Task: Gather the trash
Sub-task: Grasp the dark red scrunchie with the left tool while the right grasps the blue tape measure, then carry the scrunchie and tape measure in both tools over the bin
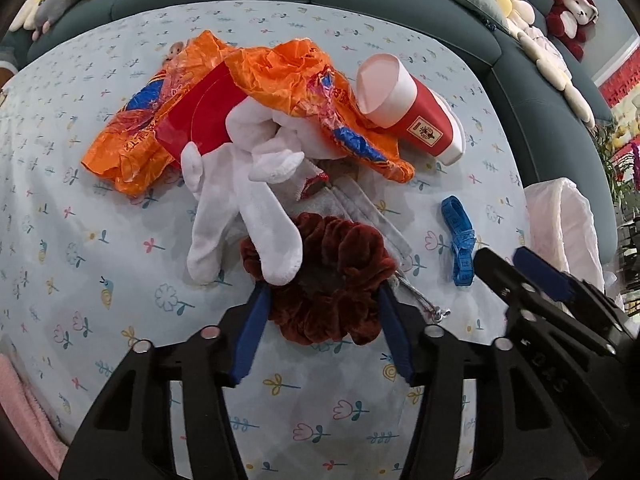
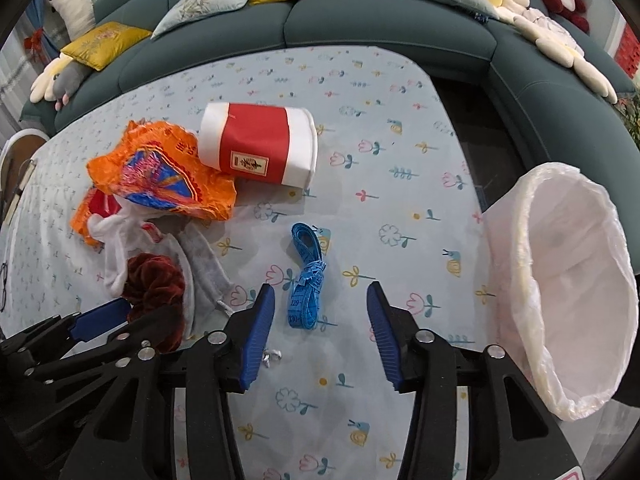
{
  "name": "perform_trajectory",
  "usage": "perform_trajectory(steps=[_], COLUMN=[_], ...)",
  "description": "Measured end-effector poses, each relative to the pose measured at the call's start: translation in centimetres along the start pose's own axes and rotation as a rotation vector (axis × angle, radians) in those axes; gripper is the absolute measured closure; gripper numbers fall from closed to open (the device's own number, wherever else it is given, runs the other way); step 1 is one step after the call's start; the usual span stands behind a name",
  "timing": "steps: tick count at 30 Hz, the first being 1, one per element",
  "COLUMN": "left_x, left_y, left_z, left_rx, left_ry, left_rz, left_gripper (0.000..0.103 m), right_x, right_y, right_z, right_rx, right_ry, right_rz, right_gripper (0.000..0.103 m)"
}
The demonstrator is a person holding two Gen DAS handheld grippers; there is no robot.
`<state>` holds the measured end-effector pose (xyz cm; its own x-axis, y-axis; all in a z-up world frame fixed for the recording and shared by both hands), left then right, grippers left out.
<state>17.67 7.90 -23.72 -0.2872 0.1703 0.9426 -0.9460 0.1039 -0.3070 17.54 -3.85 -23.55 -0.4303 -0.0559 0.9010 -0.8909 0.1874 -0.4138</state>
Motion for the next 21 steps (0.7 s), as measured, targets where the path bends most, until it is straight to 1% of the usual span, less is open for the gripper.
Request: perform_trajectory(steps=[1, 3, 4, 5, 7, 8, 9, 14, 17, 21], left_x=[0.0, -0.1, -0.1, 0.0, 0.1, 0.3, 0.3, 1.1, 2.0, 3.7], left_y=[-0.1, -0.2, -0.3, -0.4, -0.5, -0.5, -0.5, -0.5, -0.6, -0.8], left_z=[0.1, 0.0, 0.1, 0.0, 0.0, 0.1, 0.2, 0.7, 1.1, 2.2], left_rx=[0.0, 0.008, 0.01, 0.012, 0.011, 0.004, 0.0, -0.012, -0.015, -0.026], left_ry=[0.004, 0.012, 0.018, 0.024, 0.036, 0.047, 0.048, 0.048, 0.052, 0.066], left_rz=[-0.001, -0.004, -0.006, -0.007, -0.004, -0.007, -0.011, 0.003, 0.021, 0.051], left_gripper=[0.058, 0.066, 0.068, 0.071, 0.08, 0.09, 0.09, 0.091, 0.092, 0.092], right_x=[-0.3, -0.9, -1.3, -1.6, -2.2, -2.5, -2.8, -2.6, -1.5, 1.0], right_y=[0.1, 0.2, 0.3, 0.5, 0.9, 1.1, 1.4, 1.6, 1.1, 0.4], right_z=[-0.1, -0.2, -0.2, -0.3, -0.4, -0.4, -0.5, -0.5, -0.3, 0.3], right_rx=[0.002, 0.005, 0.005, 0.003, -0.001, -0.002, -0.003, -0.003, -0.005, -0.023], right_ry=[-0.003, -0.004, -0.004, -0.006, -0.015, -0.02, -0.027, -0.042, -0.047, -0.057], right_rz=[-0.007, -0.021, -0.029, -0.036, -0.054, -0.064, -0.075, -0.067, -0.041, 0.018], right_gripper=[0.063, 0.07, 0.071, 0.074, 0.08, 0.087, 0.09, 0.092, 0.092, 0.092])
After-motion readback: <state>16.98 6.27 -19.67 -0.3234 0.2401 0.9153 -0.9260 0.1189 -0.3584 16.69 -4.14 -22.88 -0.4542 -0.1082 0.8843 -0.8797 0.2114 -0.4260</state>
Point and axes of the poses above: each gripper's, at about its wrist camera, not at the fingertips, and x roughly against the way its jaws point, z to its right, y to its underside, the point moved 9 cm from there along -x, roughly the way its jaws point, and after that the axes turned 4 degrees about -y, right-handed, at the moved point
